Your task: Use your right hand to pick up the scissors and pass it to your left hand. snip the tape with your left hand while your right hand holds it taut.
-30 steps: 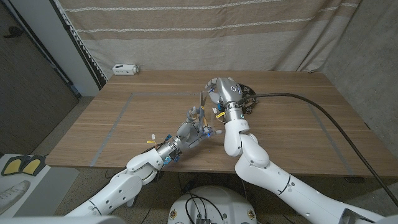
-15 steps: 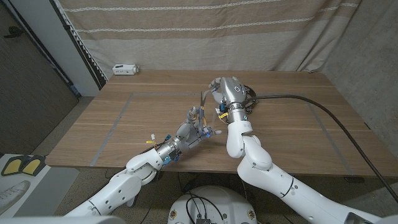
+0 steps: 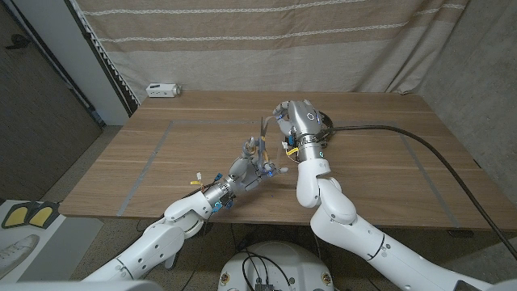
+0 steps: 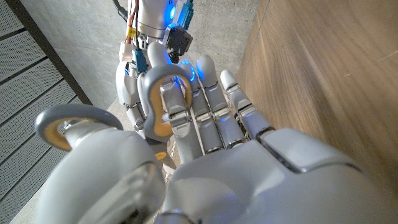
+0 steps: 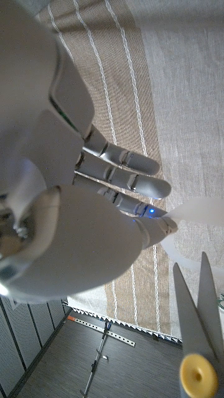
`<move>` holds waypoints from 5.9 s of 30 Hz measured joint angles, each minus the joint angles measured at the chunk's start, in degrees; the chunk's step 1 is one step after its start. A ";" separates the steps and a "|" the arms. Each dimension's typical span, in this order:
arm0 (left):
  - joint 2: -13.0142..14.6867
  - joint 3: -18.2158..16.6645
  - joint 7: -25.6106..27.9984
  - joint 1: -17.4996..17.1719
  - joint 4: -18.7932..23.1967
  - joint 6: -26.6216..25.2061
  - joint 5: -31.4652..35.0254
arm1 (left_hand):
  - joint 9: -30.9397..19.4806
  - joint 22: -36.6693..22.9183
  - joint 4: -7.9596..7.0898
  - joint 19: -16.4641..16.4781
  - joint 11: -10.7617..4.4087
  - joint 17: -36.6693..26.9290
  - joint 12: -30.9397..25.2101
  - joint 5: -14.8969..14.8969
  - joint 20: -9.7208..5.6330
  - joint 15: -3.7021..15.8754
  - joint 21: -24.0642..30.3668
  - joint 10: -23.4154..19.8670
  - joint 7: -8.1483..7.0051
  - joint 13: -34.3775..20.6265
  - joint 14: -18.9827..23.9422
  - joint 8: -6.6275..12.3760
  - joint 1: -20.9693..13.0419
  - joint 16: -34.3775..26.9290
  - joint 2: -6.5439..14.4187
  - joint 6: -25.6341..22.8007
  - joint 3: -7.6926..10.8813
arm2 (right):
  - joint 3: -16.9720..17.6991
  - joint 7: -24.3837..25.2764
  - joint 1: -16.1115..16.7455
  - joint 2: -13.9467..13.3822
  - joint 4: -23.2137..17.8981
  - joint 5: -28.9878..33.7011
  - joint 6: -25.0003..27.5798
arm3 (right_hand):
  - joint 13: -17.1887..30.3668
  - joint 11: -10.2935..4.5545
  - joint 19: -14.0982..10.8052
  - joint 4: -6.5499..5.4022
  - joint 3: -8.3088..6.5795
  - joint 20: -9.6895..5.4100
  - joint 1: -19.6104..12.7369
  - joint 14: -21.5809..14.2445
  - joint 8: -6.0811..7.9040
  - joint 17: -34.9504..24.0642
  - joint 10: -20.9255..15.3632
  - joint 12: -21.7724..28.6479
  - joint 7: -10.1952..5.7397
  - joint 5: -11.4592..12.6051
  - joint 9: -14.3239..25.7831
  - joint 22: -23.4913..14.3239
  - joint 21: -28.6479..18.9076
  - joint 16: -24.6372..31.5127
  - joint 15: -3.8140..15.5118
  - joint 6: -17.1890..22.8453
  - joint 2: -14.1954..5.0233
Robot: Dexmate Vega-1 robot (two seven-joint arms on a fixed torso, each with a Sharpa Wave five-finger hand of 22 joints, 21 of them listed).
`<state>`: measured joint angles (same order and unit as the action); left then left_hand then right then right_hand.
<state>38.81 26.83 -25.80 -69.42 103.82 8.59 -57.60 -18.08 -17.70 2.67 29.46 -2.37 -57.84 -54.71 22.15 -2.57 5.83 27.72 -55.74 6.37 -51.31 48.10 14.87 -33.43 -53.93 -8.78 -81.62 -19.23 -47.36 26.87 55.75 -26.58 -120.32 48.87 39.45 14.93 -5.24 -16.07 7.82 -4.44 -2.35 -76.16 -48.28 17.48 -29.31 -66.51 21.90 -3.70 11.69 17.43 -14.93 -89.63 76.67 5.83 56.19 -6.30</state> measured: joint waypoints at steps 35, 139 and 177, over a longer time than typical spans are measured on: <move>-2.10 -0.08 0.88 1.06 -1.85 1.29 0.22 | 0.26 -0.26 -0.46 0.00 0.00 0.01 0.00 -0.38 0.00 0.10 -0.43 0.01 0.00 0.22 -0.10 0.00 1.01 -0.40 -1.01 0.00 -0.46 | 1.99 -0.11 0.78 -0.85 -0.26 -0.75 0.75 | 0.02 0.13 0.00 0.00 0.01 0.00 0.00 0.52 0.00 0.91 -0.15 -0.45 0.00 0.00 0.27 0.32 0.00 1.31 0.10 0.00 0.00; -4.47 1.97 1.34 4.43 -3.20 2.52 3.70 | 1.34 -1.34 2.02 1.24 0.21 0.29 -0.51 -0.50 -0.21 0.00 -0.88 -0.22 0.63 -0.12 -0.18 1.26 0.07 -1.50 0.54 -0.63 0.41 | 4.54 3.75 4.28 -2.61 -2.83 -0.30 -2.48 | 0.09 -0.63 0.00 0.23 -0.24 0.00 0.00 0.38 -0.88 4.04 -0.83 -2.25 -1.12 0.24 0.25 0.82 -0.22 5.97 -0.01 0.51 0.00; -5.39 1.98 0.11 4.04 -3.92 4.48 3.21 | 2.14 -2.31 1.36 1.23 0.10 0.18 -2.28 0.83 -0.21 0.00 -1.33 -0.10 0.51 -1.07 -0.19 2.11 -4.62 -1.78 7.34 -0.51 1.83 | 4.76 2.99 5.48 -2.31 -3.69 1.01 -2.36 | 0.10 -0.77 0.00 0.14 0.00 0.00 0.00 0.38 -1.38 5.12 -0.97 -2.91 -1.11 0.23 0.24 0.81 -0.22 7.25 0.00 0.51 0.00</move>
<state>33.42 28.81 -25.69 -65.38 99.90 13.07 -54.39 -15.95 -20.01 4.03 30.69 -2.27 -57.67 -56.98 22.99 -2.77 5.83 26.39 -55.84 6.88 -52.38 47.91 16.98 -38.05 -55.71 -1.44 -82.13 -17.40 -42.60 29.86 61.23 -28.89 -124.01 49.88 37.10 15.03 -6.01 -16.07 7.96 -4.43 -2.35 -76.16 -47.90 16.09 -24.20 -67.48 18.99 -4.81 11.91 17.67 -14.12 -89.86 83.92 5.83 56.70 -6.29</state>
